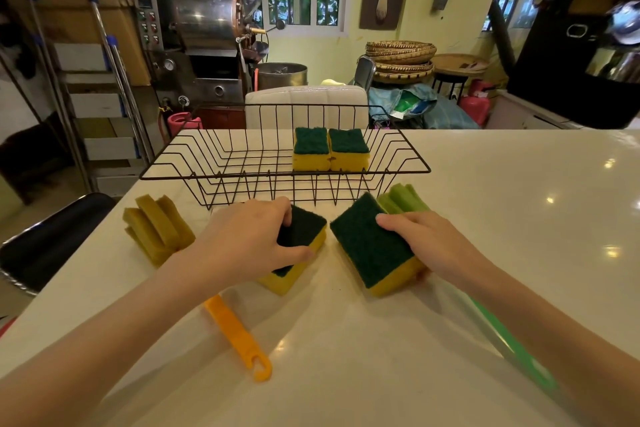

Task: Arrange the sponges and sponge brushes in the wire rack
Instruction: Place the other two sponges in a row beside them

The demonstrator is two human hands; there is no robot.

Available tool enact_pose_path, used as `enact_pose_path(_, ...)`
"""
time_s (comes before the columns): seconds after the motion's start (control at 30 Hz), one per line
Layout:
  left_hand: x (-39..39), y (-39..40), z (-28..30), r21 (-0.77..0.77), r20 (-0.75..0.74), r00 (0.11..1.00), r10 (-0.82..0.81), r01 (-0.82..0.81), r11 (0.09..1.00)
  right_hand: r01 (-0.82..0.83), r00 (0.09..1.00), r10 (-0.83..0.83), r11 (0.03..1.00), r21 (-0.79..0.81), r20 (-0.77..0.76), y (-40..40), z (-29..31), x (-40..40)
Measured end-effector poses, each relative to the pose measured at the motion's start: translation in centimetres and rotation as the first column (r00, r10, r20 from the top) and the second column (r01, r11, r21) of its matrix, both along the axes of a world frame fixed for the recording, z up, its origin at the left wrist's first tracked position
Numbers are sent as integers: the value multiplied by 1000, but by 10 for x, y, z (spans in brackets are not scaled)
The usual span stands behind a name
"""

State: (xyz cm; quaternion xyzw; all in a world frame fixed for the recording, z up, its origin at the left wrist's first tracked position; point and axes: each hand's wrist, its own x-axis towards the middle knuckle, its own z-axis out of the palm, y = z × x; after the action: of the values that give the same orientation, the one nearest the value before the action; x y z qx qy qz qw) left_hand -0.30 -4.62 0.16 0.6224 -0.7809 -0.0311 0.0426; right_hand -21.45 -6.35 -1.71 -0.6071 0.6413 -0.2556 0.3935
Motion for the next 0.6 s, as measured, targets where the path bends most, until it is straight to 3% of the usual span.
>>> enact_pose_path(0.1, -4, 5, 0, -7, 17, 1000, -13, 14, 1000, -47, 957, 24, 996, -71, -289, 3, -3, -2)
enact_pose_path(0.23, -6, 8, 4, 58, 25, 998, -51, 50, 997, -98, 893, 48, 991, -89, -448, 6, -4, 0)
enact_pose_path(0.33, -1, 8, 12, 204, -13, 998, -60, 61, 977, -119, 869, -4, 969, -216, -496, 6, 0, -2)
enact_pose_path(0.43, 8, 5, 24, 311, -46, 993, -109, 118, 943, -193, 888, -30, 881, -433, -458, 8, 3, -4)
enact_pose_path(0.5, 15, 3, 28, 332, -19, 985, -172, 168, 928, -298, 904, 76, 819, -491, -421, 9, 6, -4)
enact_pose_path(0.6, 19, -2, 32, 338, -46, 964, -261, 261, 904, -483, 841, 290, 784, -390, -457, 7, 10, -1)
